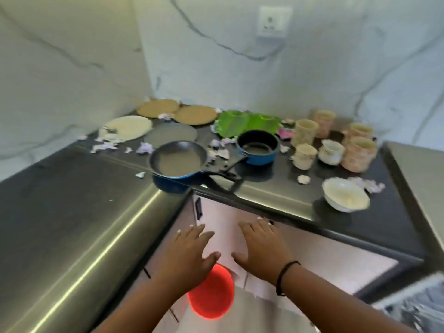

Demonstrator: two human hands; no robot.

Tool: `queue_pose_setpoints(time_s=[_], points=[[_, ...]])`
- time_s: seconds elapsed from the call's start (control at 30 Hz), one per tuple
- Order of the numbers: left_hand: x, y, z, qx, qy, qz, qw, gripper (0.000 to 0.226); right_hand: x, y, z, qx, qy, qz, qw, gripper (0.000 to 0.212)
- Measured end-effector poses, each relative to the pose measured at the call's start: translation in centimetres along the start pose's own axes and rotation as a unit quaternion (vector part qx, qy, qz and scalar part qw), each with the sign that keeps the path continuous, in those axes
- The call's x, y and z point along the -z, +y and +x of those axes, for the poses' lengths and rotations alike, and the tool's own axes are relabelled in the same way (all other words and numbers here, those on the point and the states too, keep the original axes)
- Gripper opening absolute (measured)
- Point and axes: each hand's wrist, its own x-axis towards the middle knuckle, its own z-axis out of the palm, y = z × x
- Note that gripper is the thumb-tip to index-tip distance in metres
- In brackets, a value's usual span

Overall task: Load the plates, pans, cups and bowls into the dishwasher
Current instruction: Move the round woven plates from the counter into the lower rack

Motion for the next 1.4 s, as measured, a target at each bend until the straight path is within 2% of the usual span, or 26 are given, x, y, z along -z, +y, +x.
queue_pose_setpoints(time_s=[0.13, 0.23, 0.37, 0.47, 0.67, 0.8, 0.87, 0.9, 1.03, 1.1, 1.13, 1.17, 1.27, 1.33, 1.4], points=[[3.9, -3.5, 0.5, 0.062, 0.069, -0.060, 0.994, 0.058, 3.7, -3.6, 5.7, 0.054, 0.059, 0.033, 0.996, 0.073], [6.4, -5.5, 2.6, 0.089, 0.128, -0.109, 0.982, 0.055, 6.6, -5.2, 9.4, 0.082, 0.094, 0.110, 0.986, 0.067], [9.3, -7.8, 7.7, 0.116, 0.174, -0.112, 0.971, 0.052, 9.6, -5.8, 15.5, 0.115, 0.116, 0.184, 0.969, 0.062], [11.2, -9.0, 12.4, 0.146, 0.186, -0.111, 0.965, 0.052, 11.2, -4.6, 21.4, 0.097, 0.084, 0.212, 0.969, 0.061], [13.2, -12.0, 20.4, 0.200, 0.166, -0.140, 0.956, 0.049, 12.1, -1.7, 32.4, 0.011, -0.053, 0.295, 0.954, 0.061], [13.0, -15.0, 23.6, 0.262, 0.165, -0.254, 0.916, 0.040, 11.0, -1.3, 38.1, -0.037, -0.101, 0.360, 0.927, 0.047], [13.2, -16.9, 25.1, 0.280, 0.165, -0.335, 0.884, 0.029, 10.0, -1.2, 40.5, -0.064, -0.116, 0.406, 0.904, 0.026], [13.5, -18.0, 26.0, 0.283, 0.173, -0.380, 0.864, 0.024, 9.6, -1.2, 41.6, -0.078, -0.117, 0.419, 0.897, 0.022], [15.3, -22.7, 29.9, 0.325, 0.202, -0.489, 0.784, 0.002, 7.7, -1.1, 45.0, -0.161, -0.115, 0.463, 0.864, 0.034], [15.6, -24.9, 32.1, 0.364, 0.176, -0.515, 0.756, 0.010, 6.6, -1.1, 46.5, -0.197, -0.111, 0.480, 0.847, 0.032], [15.4, -25.8, 33.1, 0.377, 0.160, -0.513, 0.755, 0.013, 6.1, -1.1, 47.1, -0.210, -0.112, 0.484, 0.842, 0.029], [15.0, -26.8, 34.0, 0.380, 0.135, -0.492, 0.772, 0.016, 5.5, -1.3, 47.7, -0.221, -0.114, 0.485, 0.838, 0.025], [13.4, -28.9, 36.5, 0.358, 0.047, -0.385, 0.850, 0.025, 3.9, -1.8, 50.0, -0.244, -0.113, 0.480, 0.835, 0.024], [12.3, -30.0, 37.9, 0.366, 0.019, -0.350, 0.862, 0.037, 3.1, -2.1, 51.1, -0.261, -0.105, 0.485, 0.828, 0.025], [11.5, -31.1, 39.2, 0.393, 0.018, -0.343, 0.853, 0.051, 2.0, -2.3, 52.1, -0.284, -0.090, 0.493, 0.817, 0.025]])
